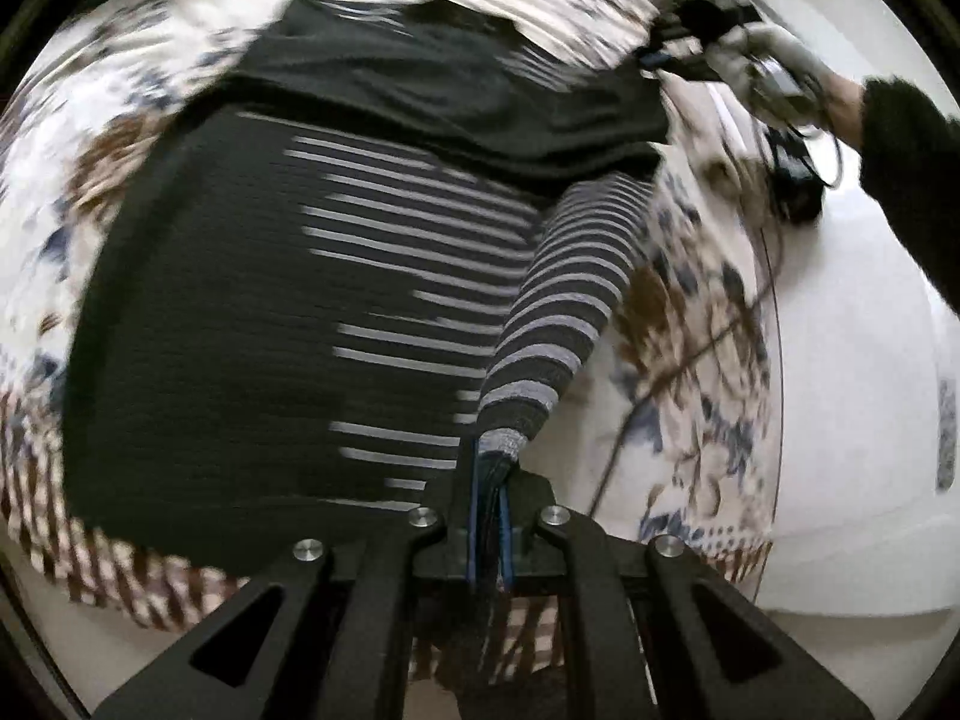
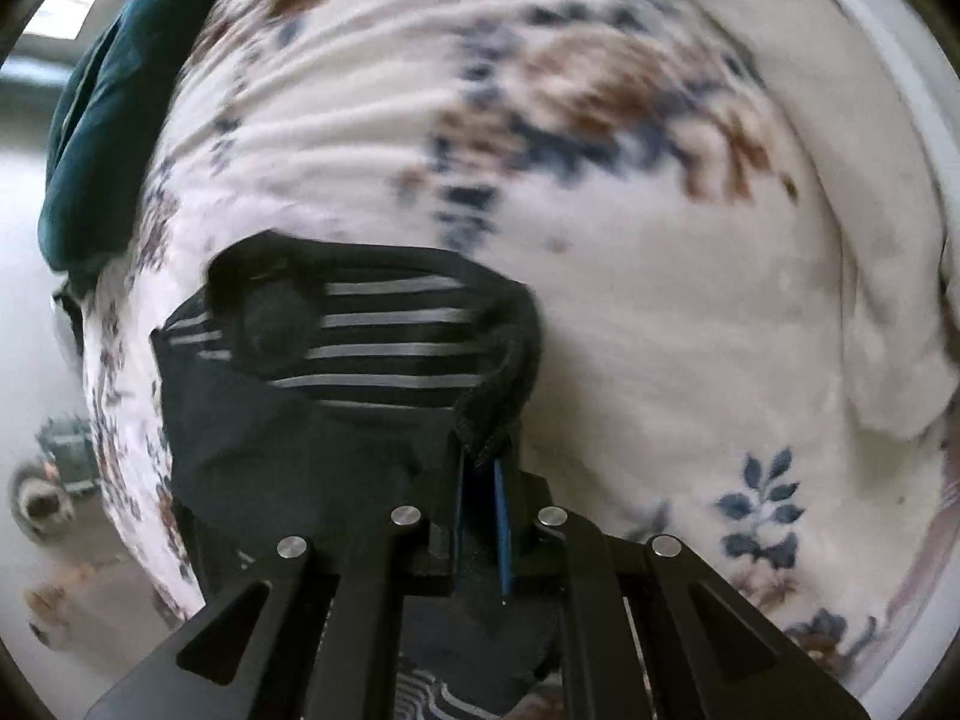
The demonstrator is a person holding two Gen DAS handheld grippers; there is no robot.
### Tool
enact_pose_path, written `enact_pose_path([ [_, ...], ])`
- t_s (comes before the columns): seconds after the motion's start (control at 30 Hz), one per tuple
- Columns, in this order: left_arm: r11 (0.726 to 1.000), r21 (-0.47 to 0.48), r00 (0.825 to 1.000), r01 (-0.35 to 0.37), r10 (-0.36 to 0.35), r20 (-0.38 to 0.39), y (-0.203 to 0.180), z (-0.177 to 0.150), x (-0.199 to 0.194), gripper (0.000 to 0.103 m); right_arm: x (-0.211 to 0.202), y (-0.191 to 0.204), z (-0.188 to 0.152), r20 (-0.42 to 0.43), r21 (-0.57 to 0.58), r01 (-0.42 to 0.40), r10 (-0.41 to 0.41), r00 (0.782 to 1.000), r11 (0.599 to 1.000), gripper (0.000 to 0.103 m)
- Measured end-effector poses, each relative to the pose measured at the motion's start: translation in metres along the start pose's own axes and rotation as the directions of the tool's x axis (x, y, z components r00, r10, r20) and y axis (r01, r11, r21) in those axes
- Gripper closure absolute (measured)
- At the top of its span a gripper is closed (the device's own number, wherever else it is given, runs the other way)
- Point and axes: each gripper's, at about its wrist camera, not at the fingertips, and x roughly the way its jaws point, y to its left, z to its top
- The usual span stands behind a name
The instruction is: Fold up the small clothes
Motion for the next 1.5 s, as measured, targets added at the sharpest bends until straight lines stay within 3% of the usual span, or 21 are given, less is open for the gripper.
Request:
enact_pose_path([
  [0.17,0.990,-0.141,0.999,0.017,-0.012,0.039,0.065,0.001,-0.033,0.100,-0.017,0.101,0.013,-0.001,-0.085,0.065,-0.065,0.998,0.994,0.095],
  [0.33,0.950,-0.308,0.998,0.054,-0.038,0.056,0.140,-0.007,-0.048,0.100,-0.003,0.214,0.026,0.001,-0.157,0.134,-0.136,0.991,0.978,0.095],
  [0.57,0.890,-0.447,0.995,0.088,-0.061,0.073,0.217,-0.018,-0.044,0.100,0.074,0.362,0.035,-0.012,-0.266,0.208,-0.219,0.976,0.941,0.095],
  [0.77,0.853,-0.514,0.995,0.095,-0.079,0.054,0.268,-0.027,-0.032,0.100,0.152,0.432,0.037,-0.039,-0.305,0.264,-0.289,0.957,0.915,0.095],
  [0.87,0.853,-0.515,0.995,0.091,-0.096,0.017,0.288,-0.030,-0.019,0.099,0.186,0.448,0.035,-0.049,-0.299,0.293,-0.321,0.946,0.908,0.095],
  [0.93,0.835,-0.542,0.992,0.094,-0.123,-0.018,0.303,-0.032,-0.010,0.096,0.201,0.451,0.035,-0.079,-0.276,0.282,-0.314,0.946,0.919,0.093],
  [0.97,0.822,-0.562,0.990,0.094,-0.136,-0.033,0.311,-0.034,-0.008,0.093,0.205,0.449,0.034,-0.089,-0.259,0.277,-0.308,0.947,0.925,0.088],
  [1.1,0.804,-0.584,0.989,0.109,-0.146,-0.016,0.334,-0.038,-0.023,0.053,0.185,0.438,0.004,-0.133,-0.227,0.159,-0.192,0.972,0.961,0.051],
  [1.13,0.807,-0.580,0.990,0.110,-0.140,-0.008,0.337,-0.037,-0.029,0.052,0.176,0.433,-0.011,-0.135,-0.233,0.136,-0.171,0.976,0.963,0.047],
  [1.2,0.823,-0.558,0.989,0.109,-0.145,-0.020,0.338,-0.031,-0.030,0.052,0.155,0.421,-0.050,-0.126,-0.270,0.110,-0.148,0.981,0.957,0.046],
  [1.33,0.896,-0.437,0.991,0.085,-0.121,-0.056,0.322,-0.010,-0.024,0.052,0.126,0.374,-0.152,-0.111,-0.286,0.137,-0.175,0.978,0.948,0.045],
  [1.43,0.933,-0.357,0.991,0.038,-0.080,-0.104,0.304,0.000,-0.007,0.052,0.129,0.320,-0.240,-0.183,-0.204,0.139,-0.177,0.967,0.969,0.045],
  [1.5,0.951,-0.311,0.990,0.004,-0.047,-0.131,0.293,0.000,0.006,0.058,0.140,0.283,-0.302,-0.256,-0.099,0.119,-0.141,0.956,0.988,0.044],
])
